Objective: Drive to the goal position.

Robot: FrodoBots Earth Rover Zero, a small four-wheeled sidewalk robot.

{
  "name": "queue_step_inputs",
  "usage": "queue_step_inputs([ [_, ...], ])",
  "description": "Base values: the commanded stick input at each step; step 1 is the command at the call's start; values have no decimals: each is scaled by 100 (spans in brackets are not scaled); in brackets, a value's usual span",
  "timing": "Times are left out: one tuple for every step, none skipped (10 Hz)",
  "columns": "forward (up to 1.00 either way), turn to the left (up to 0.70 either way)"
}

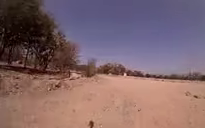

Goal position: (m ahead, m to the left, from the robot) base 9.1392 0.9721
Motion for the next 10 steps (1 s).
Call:
queue_step_inputs([
  [100, -35],
  [100, -23],
  [100, -5],
  [100, 0],
  [100, 0],
  [100, 0],
  [100, 0],
  [100, 0],
  [100, 0],
  [100, 0],
])
